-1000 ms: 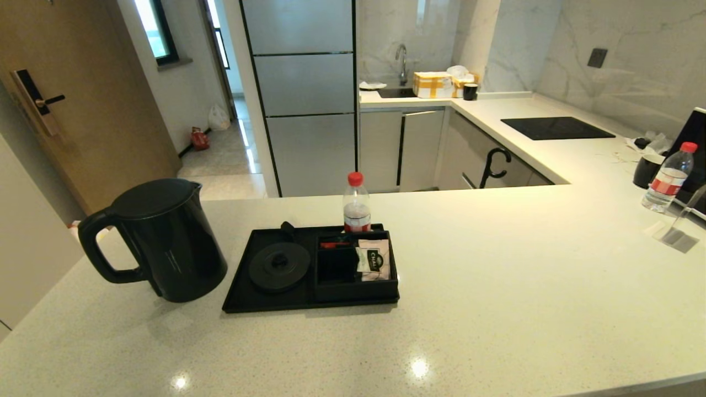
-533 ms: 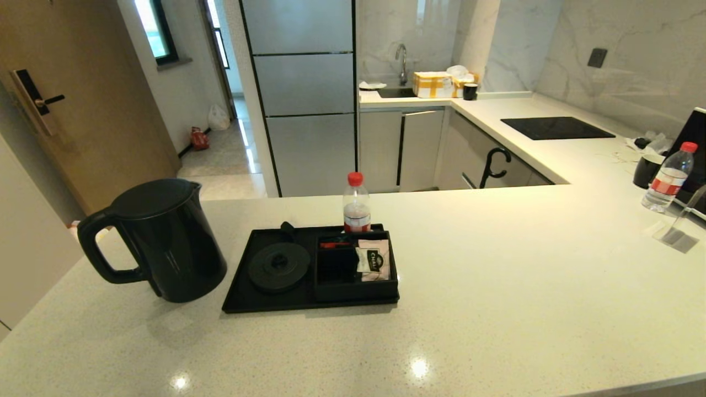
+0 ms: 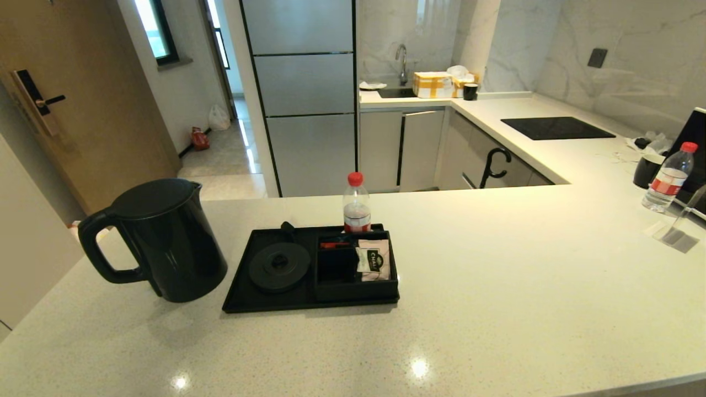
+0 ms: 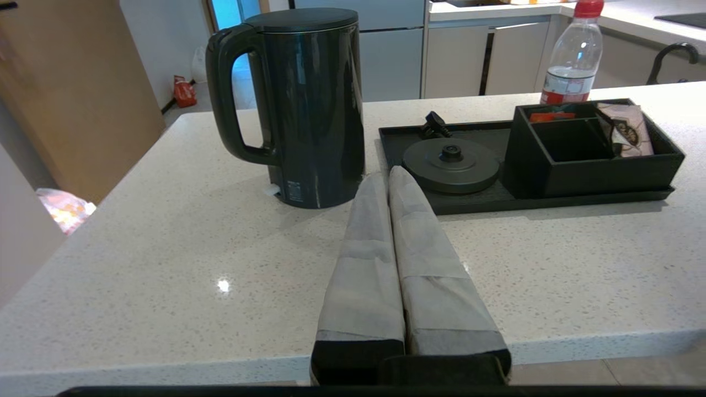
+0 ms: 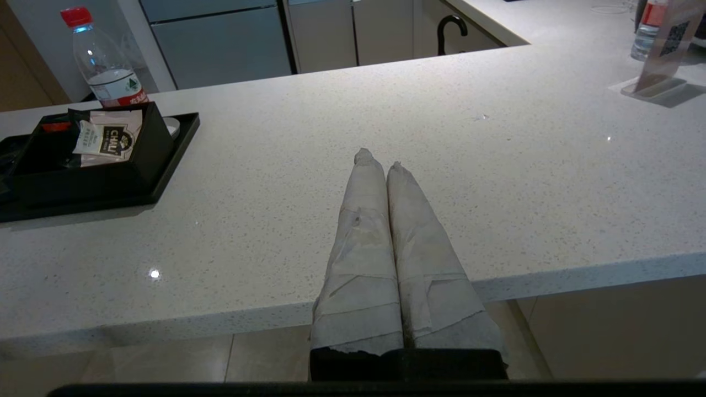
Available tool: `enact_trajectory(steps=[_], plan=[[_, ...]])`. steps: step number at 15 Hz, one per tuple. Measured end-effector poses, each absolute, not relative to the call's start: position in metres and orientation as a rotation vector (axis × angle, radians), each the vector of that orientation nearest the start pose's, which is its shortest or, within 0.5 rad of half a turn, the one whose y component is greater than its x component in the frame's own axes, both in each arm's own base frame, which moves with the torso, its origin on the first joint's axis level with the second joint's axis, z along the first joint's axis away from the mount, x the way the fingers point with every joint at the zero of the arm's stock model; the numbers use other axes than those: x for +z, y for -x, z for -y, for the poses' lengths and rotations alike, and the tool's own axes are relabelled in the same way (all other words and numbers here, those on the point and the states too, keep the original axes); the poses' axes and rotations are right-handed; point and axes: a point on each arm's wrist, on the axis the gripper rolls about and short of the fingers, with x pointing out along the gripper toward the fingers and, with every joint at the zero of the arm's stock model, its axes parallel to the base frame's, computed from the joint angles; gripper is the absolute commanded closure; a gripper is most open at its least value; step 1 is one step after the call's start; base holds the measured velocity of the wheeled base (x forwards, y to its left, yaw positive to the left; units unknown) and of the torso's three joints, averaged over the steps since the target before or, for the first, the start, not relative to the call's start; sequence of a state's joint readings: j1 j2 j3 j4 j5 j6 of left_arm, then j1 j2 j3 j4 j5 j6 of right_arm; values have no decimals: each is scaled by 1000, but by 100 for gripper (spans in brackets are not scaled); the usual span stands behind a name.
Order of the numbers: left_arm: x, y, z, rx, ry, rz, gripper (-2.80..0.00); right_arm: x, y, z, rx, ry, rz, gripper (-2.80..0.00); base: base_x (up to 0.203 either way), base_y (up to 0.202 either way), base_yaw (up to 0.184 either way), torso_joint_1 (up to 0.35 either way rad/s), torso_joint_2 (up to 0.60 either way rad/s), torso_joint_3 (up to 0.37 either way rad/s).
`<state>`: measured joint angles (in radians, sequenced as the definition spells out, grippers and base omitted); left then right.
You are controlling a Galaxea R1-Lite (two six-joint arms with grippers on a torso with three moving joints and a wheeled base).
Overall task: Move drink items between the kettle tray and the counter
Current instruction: Pick up the tea bag
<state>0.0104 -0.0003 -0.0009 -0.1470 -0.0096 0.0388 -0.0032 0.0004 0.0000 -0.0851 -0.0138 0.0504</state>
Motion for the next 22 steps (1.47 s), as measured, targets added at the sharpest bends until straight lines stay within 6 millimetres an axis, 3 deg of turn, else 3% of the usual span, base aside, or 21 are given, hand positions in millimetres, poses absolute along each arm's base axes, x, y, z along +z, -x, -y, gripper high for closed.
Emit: enact_trajectory(steps=[21, 22], plan=[[90, 24, 0, 4, -20, 147, 0, 80, 23, 0, -8, -6, 32, 0, 0, 0, 0, 0, 0, 0], [91, 24, 0, 4, -19, 148, 0, 87, 26, 0, 0, -23, 23, 0, 0, 0, 0, 0, 0, 0]])
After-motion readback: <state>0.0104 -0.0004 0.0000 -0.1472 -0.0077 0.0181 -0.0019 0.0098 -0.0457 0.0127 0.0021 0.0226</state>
